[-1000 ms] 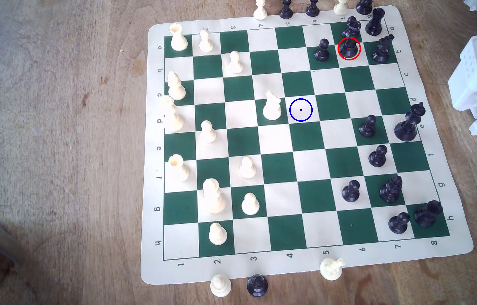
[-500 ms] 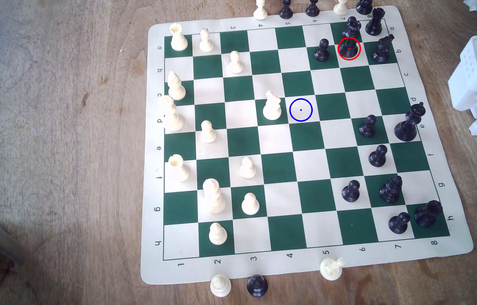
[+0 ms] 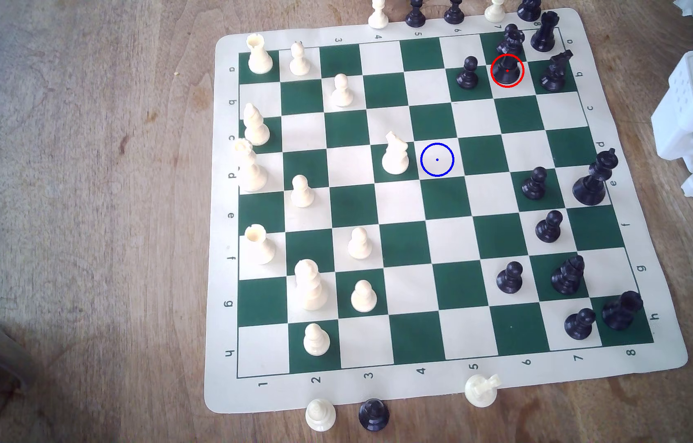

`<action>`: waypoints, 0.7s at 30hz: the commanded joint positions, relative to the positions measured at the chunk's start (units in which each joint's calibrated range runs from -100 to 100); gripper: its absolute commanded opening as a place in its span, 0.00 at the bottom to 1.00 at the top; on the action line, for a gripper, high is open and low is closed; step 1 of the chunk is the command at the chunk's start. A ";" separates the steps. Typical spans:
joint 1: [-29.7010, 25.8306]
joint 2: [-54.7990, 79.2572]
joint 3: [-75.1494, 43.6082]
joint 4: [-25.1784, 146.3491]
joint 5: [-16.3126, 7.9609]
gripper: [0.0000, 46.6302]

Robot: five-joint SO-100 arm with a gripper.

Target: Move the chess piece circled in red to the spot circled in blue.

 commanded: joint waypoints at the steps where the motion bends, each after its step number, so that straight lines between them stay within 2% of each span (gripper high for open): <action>1: 5.40 -0.20 0.09 15.82 -2.10 0.17; 2: 6.57 -0.20 -1.00 20.08 -2.10 0.18; 5: 11.26 -0.20 -14.60 51.44 -4.93 0.20; 7: 12.28 1.50 -25.66 72.98 -5.32 0.19; 11: 13.30 7.70 -34.36 87.64 -4.88 0.17; 13: 14.94 15.25 -41.16 95.59 -4.84 0.18; 15: 16.04 22.89 -49.78 104.60 -5.81 0.22; 16: 16.90 30.19 -57.75 110.49 -6.20 0.23; 21: 18.85 45.73 -63.10 112.79 -5.62 0.23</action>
